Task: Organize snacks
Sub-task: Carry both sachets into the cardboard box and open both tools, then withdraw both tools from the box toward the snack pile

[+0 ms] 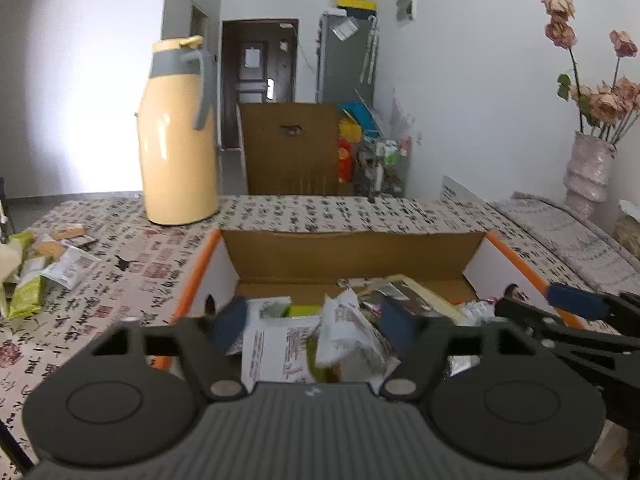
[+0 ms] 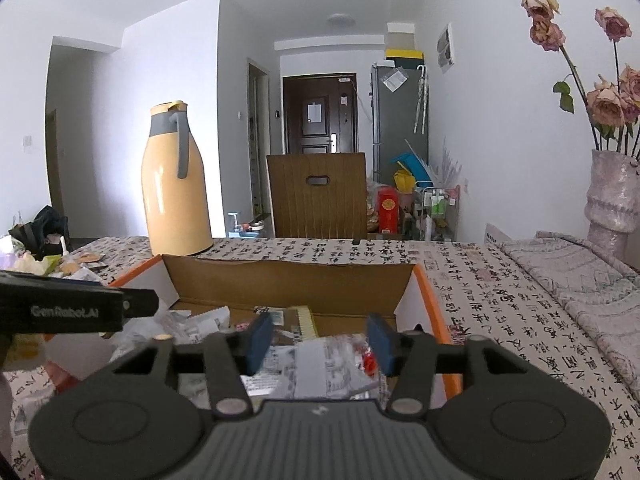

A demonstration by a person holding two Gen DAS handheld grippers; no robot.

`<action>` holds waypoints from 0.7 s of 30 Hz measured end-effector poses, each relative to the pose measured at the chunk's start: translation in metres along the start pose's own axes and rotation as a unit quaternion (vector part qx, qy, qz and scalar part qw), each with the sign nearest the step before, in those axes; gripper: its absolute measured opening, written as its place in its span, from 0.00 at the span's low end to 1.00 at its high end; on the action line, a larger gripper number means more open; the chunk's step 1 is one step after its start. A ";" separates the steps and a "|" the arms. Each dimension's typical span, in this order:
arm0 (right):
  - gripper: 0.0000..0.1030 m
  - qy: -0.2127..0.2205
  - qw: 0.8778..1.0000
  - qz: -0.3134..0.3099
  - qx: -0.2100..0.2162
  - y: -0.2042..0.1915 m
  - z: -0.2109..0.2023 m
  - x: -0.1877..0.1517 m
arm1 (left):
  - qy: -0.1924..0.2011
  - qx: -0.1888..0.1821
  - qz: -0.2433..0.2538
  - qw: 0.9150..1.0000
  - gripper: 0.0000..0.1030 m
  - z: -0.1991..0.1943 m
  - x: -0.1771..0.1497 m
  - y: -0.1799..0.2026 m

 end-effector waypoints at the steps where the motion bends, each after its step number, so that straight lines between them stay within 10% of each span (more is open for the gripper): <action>1: 0.68 0.002 1.000 0.002 0.000 0.000 -0.001 0.000 | 0.003 0.002 -0.001 1.000 0.84 -0.001 0.000 -0.001; 5: 1.00 0.011 1.000 0.006 -0.009 0.003 -0.005 0.002 | 0.012 0.011 -0.011 1.000 1.00 -0.004 0.003 -0.005; 21: 1.00 0.006 1.000 0.012 -0.022 0.008 -0.003 0.004 | 0.009 0.016 -0.018 1.000 1.00 -0.011 0.008 -0.006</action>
Point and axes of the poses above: each gripper's, at about its wrist camera, not at the fingertips, and z roughly the way its jaws point, y to its right, x to its top, the point moved 7 cm from there along z, roughly the way its jaws point, and after that the axes turned 5 degrees about x, right-handed, at the moved point
